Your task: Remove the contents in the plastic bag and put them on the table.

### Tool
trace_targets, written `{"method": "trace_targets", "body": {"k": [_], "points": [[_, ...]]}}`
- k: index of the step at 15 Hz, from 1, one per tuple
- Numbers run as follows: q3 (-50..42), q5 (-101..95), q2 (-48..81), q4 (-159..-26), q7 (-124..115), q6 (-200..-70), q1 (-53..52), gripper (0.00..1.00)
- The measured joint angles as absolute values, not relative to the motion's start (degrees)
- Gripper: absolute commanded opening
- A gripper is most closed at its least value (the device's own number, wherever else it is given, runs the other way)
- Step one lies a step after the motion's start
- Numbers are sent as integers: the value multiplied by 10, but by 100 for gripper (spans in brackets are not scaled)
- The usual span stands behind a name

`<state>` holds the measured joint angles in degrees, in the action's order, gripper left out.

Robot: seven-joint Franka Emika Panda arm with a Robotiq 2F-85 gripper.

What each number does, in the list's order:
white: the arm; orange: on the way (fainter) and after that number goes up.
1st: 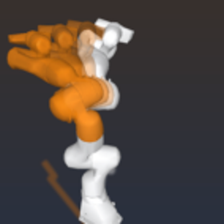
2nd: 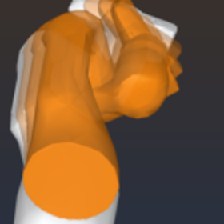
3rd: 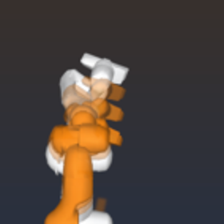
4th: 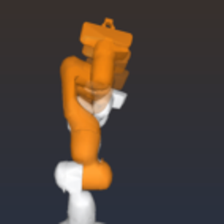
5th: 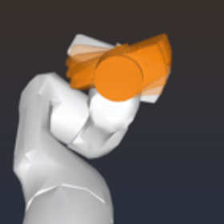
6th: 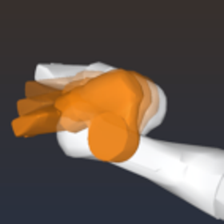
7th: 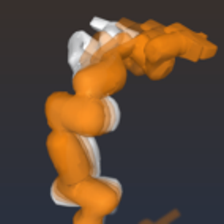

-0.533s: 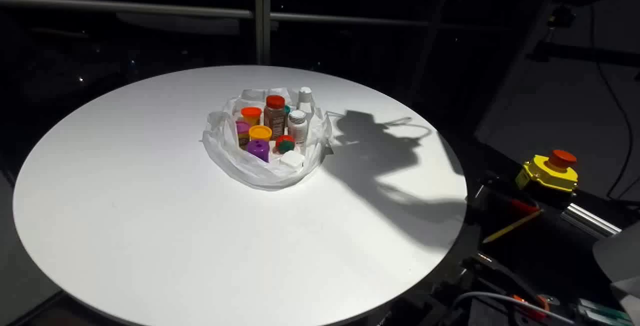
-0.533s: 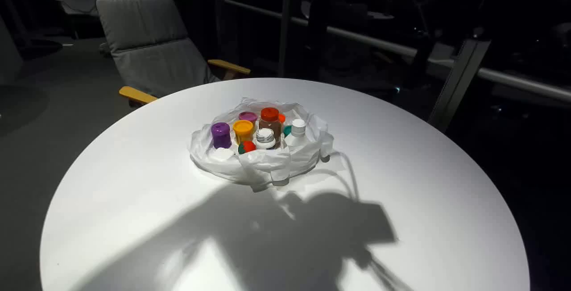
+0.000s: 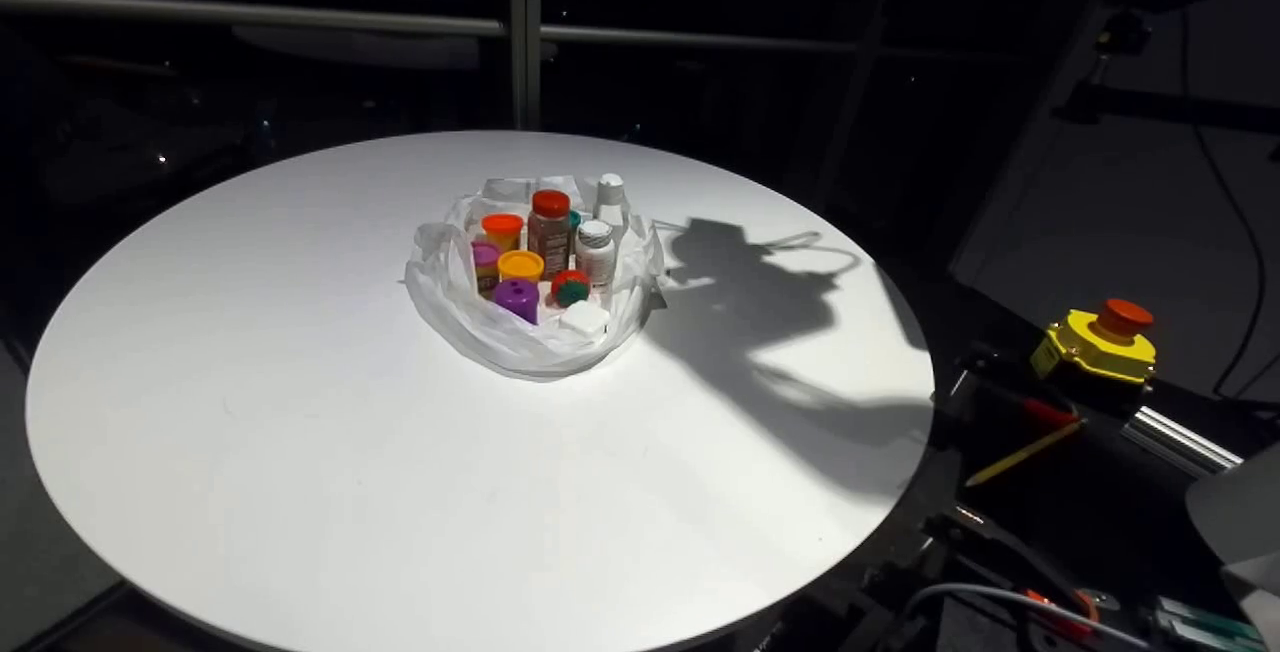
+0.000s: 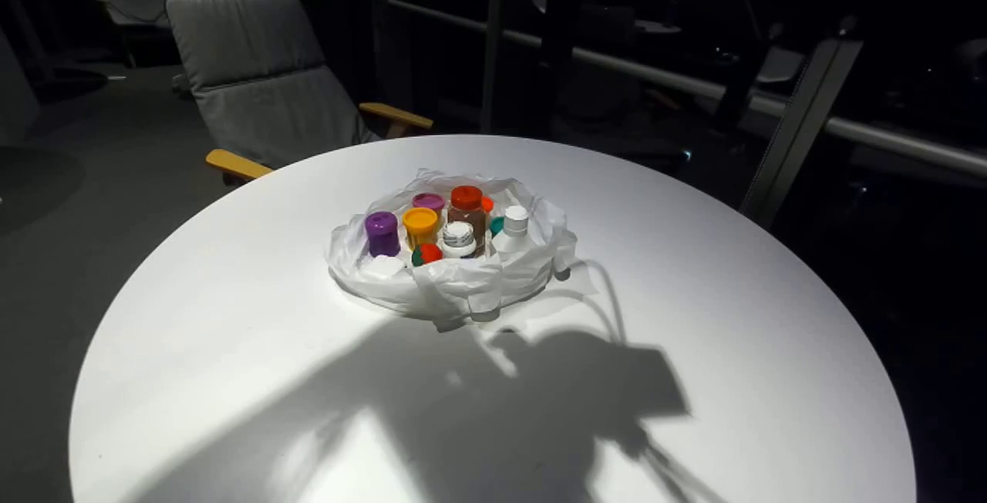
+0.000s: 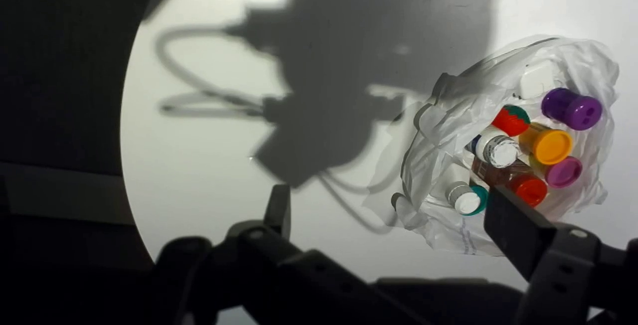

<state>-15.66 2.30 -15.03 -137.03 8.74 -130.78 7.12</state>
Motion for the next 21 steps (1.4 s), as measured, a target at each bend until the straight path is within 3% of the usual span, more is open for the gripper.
{"method": "trace_targets", "body": {"k": [9,17,21], "points": [[-146,21,-145,-1370,81,-1308,72,100],[2,-38,-62,-1305,-152,-1308,34,100],[30,-43,35,-1235,-268,-1311,3,100]]}}
